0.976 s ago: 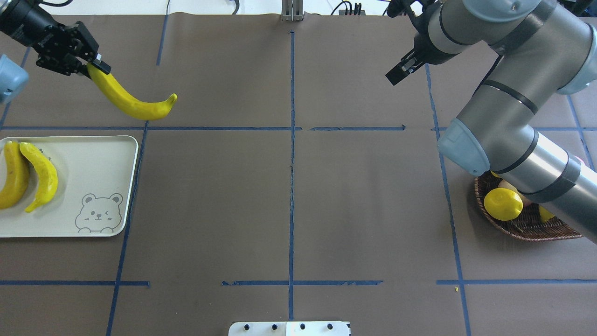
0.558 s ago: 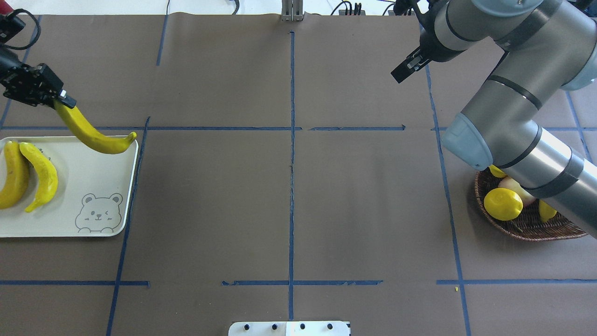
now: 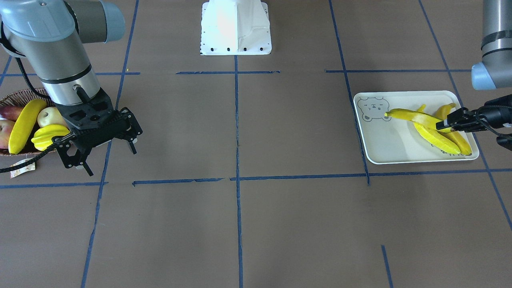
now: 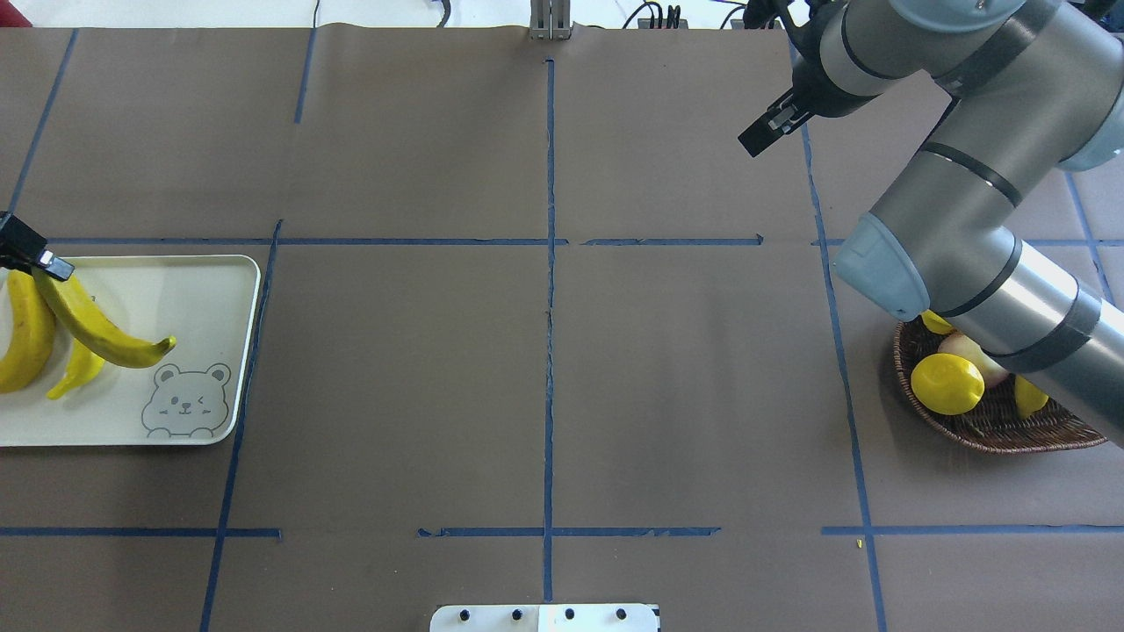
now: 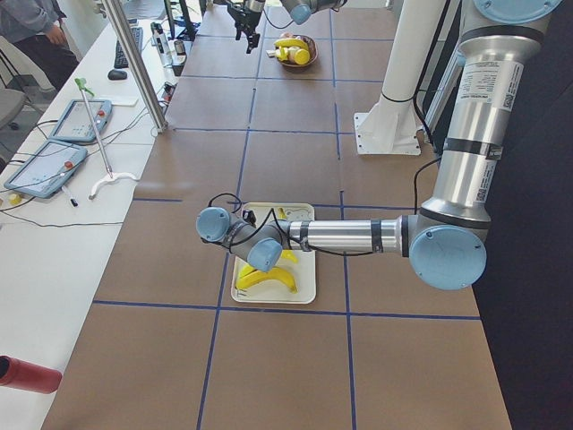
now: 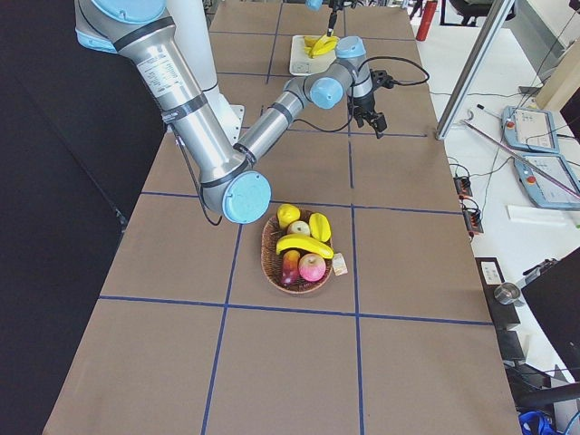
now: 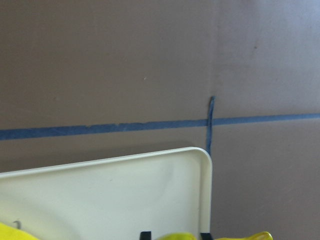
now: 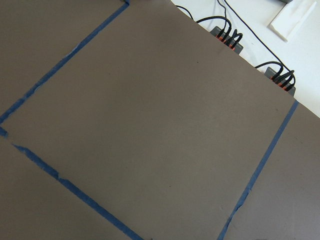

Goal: Transfer all bananas from basket to plate

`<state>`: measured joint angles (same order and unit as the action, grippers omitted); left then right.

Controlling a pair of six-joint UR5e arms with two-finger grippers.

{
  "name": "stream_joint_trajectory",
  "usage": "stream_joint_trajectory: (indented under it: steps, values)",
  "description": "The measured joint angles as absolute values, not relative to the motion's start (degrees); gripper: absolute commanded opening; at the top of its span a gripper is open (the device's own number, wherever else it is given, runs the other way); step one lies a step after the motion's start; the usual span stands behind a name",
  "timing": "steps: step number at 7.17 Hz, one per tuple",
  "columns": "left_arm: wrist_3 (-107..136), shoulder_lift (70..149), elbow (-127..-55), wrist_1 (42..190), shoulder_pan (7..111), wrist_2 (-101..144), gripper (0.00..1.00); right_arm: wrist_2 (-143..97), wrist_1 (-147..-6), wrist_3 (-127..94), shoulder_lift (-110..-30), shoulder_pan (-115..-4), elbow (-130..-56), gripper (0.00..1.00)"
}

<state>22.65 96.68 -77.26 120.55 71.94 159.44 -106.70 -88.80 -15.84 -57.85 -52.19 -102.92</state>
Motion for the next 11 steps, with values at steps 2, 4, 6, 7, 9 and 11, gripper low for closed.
stream_joint_trajectory:
  steps: [2, 4, 6, 7, 9, 11]
  values:
    - [22.16, 95.04, -78.86, 120.2, 70.49, 156.33, 1.0, -106.76, -88.77, -15.96, -58.05, -52.13, -102.92, 0.99]
    - [23.76, 95.04, -79.84, 119.66, 70.35, 155.64, 1.0, -106.78, -88.83, -16.09, -58.15, -52.09, -102.83, 0.99]
    - [25.53, 96.31, -81.5, 117.19, 70.52, 150.9, 1.0, -106.9, -88.85, -17.63, -58.17, -52.01, -102.76, 0.99]
    - [25.79, 98.61, -84.2, 110.71, 70.55, 146.98, 1.0, -106.99, -88.86, -18.59, -58.29, -52.01, -102.76, 0.99]
    - [25.86, 107.24, -93.46, 87.95, 70.32, 137.77, 1.0, -108.18, -88.9, -19.23, -58.62, -52.23, -102.94, 0.99]
    - [28.1, 115.34, -98.87, 73.04, 69.45, 133.54, 1.0, -111.47, -88.95, -19.78, -61.11, -53.85, -103.87, 0.99]
